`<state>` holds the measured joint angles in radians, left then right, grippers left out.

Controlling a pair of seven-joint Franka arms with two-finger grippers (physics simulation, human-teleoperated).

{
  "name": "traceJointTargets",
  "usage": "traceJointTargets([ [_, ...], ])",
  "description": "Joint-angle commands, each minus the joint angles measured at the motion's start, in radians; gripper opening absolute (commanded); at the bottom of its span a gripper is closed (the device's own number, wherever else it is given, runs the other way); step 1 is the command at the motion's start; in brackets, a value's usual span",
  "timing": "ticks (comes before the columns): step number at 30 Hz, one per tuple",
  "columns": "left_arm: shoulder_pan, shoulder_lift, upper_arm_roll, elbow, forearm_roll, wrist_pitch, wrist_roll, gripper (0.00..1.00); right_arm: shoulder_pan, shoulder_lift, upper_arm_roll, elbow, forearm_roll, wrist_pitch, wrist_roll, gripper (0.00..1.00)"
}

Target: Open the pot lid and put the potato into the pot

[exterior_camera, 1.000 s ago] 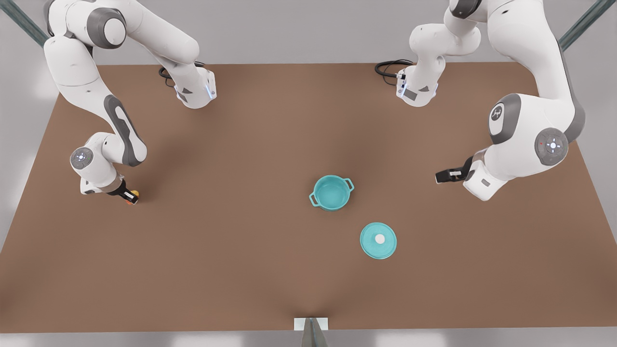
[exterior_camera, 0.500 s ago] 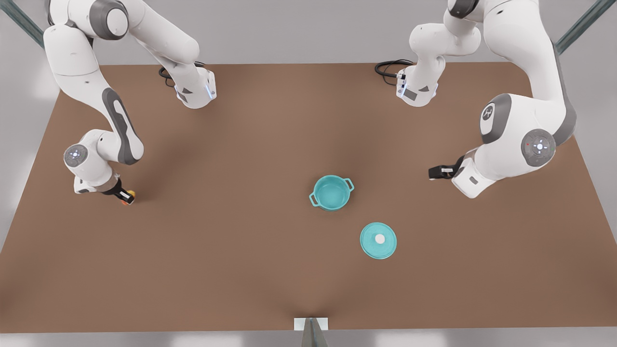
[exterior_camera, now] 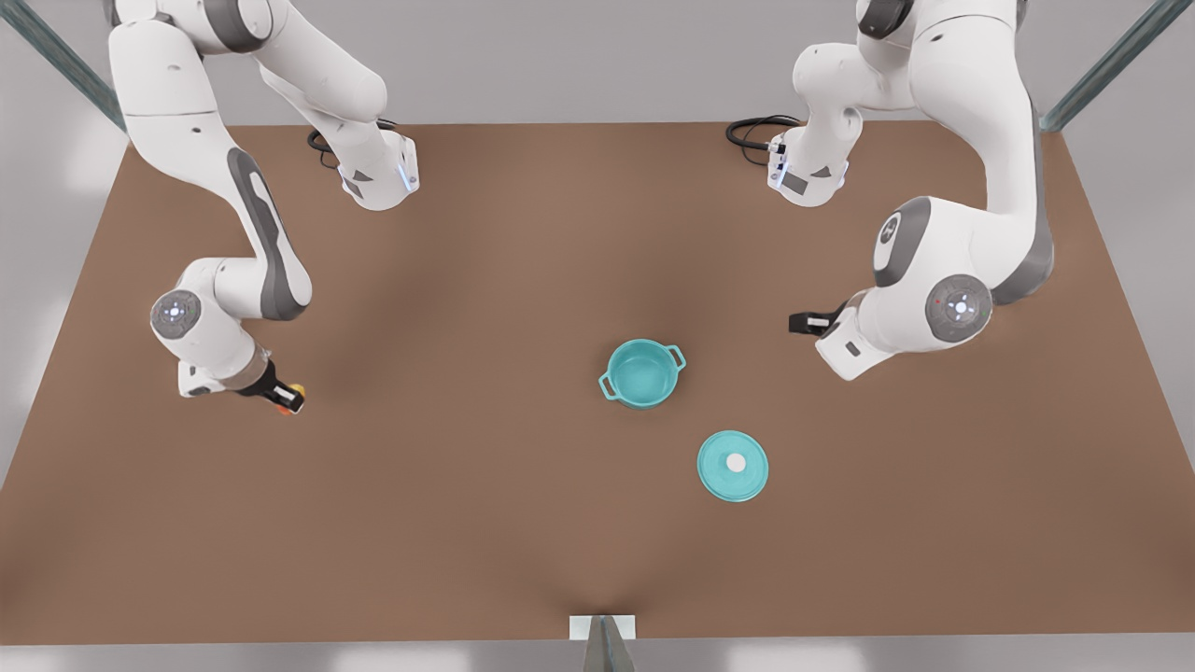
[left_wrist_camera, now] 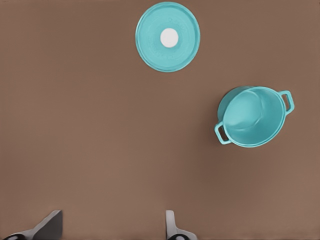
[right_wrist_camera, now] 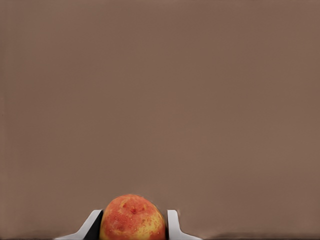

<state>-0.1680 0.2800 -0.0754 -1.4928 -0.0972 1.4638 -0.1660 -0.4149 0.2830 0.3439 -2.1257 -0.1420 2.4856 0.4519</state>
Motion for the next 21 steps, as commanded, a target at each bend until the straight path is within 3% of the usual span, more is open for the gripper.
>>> traceJointTargets([
  [1, 0.042, -0.004, 0.005, 0.011, 0.004, -0.025, 0.103, 1.00, 0.028, -0.001, 0.007, 0.023, -0.002, -0.129, 0.312, 0.52],
  [15, 0.056, -0.012, 0.000, 0.014, 0.014, -0.028, 0.126, 1.00, 0.321, 0.077, 0.006, 0.365, 0.042, -0.468, 0.706, 0.52],
  [21, 0.059, -0.009, 0.002, 0.032, 0.040, 0.006, 0.128, 1.00, 0.553, 0.211, 0.000, 0.585, 0.041, -0.557, 1.120, 0.52],
])
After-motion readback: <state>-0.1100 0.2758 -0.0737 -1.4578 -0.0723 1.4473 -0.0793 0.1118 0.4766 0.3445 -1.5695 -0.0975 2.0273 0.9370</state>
